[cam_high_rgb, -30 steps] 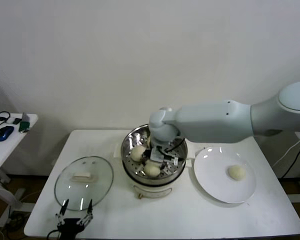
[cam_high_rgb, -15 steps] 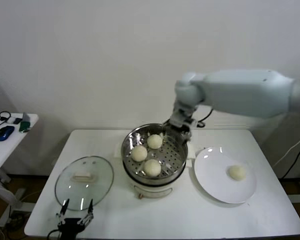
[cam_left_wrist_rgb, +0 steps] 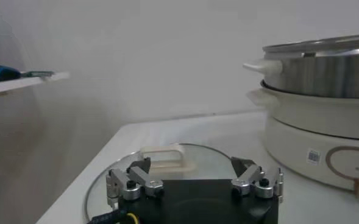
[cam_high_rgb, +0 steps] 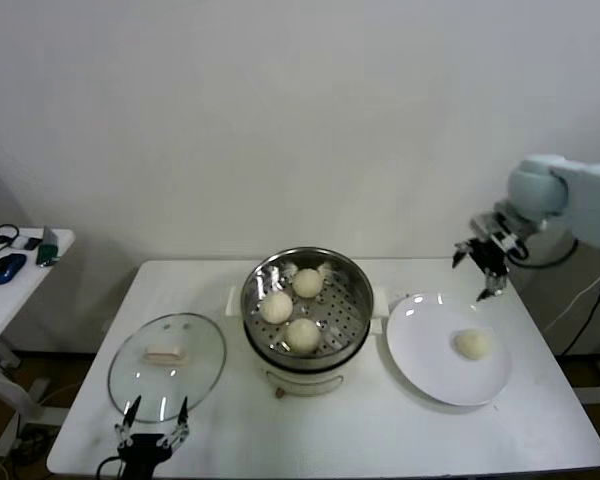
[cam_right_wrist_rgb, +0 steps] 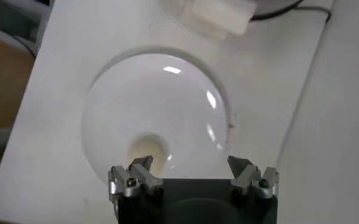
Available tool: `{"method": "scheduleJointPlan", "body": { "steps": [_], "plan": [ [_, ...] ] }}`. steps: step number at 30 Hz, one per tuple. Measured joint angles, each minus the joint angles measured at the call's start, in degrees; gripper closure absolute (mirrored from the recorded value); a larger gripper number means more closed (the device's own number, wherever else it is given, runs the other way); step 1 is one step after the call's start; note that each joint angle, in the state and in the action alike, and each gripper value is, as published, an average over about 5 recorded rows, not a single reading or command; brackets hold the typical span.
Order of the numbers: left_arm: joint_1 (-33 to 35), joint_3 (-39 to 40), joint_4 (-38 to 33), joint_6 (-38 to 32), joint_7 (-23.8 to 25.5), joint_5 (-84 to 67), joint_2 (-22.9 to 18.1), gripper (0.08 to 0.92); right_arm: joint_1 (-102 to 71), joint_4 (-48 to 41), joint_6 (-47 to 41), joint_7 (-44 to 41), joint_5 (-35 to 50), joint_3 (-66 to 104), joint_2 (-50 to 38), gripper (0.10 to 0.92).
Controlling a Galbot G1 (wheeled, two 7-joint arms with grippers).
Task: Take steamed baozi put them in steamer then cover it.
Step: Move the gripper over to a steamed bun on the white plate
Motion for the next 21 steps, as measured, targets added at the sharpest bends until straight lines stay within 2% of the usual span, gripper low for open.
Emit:
{"method": "scheduleJointPlan", "body": {
  "steps": [8,21],
  "plan": [
    [-0.15,-0.01,1.04,-0.17,-0.08,0.61,-0.33,0.177,-13.53,-2.24,-4.95,3.03,-6.21,9.36,-4.45,0.203],
    [0.00,0.14,2.44,-0.48,-0.20,1.50,-0.57,0.177,-31.43,-8.71,-7.95,5.99,-13.00,23.27,-4.34,0.203]
  ]
}}
